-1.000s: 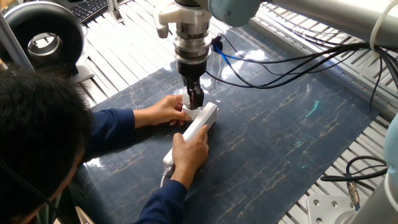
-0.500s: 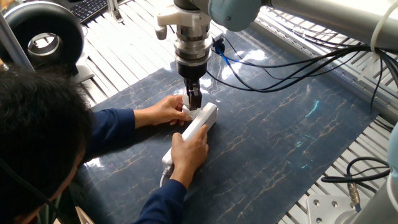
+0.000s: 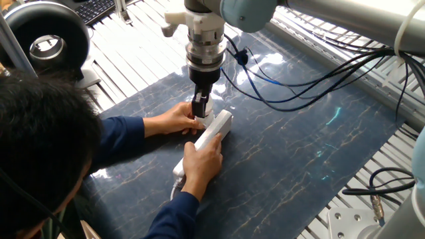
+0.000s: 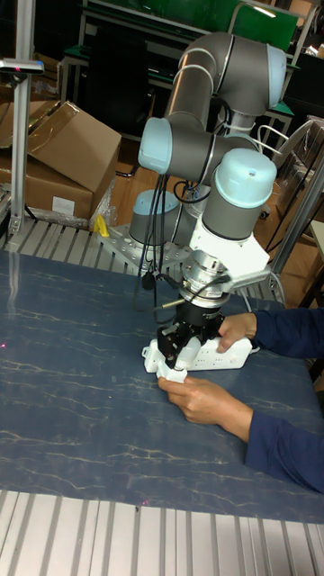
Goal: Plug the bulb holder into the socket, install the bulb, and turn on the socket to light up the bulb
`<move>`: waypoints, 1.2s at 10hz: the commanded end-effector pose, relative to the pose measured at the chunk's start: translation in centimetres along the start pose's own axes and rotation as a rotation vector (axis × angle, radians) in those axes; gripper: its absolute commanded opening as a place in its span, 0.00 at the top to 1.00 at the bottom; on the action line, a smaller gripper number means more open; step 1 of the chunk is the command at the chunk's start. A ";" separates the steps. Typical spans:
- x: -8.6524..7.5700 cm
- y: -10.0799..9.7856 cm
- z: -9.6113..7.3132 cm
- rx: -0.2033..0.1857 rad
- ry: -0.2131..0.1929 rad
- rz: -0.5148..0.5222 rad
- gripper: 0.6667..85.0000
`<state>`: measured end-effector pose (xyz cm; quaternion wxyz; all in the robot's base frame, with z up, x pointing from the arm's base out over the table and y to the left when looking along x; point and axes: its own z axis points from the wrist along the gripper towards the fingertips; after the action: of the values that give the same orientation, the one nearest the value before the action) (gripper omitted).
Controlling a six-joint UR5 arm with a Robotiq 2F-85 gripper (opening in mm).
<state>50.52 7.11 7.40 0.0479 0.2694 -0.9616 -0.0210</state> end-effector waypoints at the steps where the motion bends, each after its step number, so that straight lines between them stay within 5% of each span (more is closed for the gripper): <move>1: 0.2 0.7 -0.3 -0.051 0.024 0.293 1.00; 2: 0.1 0.6 -0.4 -0.067 0.028 0.346 1.00; 7: -0.4 -0.3 -0.3 -0.015 0.041 0.422 1.00; 8: -1.1 0.2 -0.5 -0.026 0.033 0.368 0.77; 9: -2.6 0.5 -0.8 -0.037 -0.005 0.312 0.44; 12: -4.8 -0.5 -1.3 -0.057 -0.061 0.218 0.09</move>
<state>53.12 8.38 7.92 0.0494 0.1302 -0.9897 -0.0329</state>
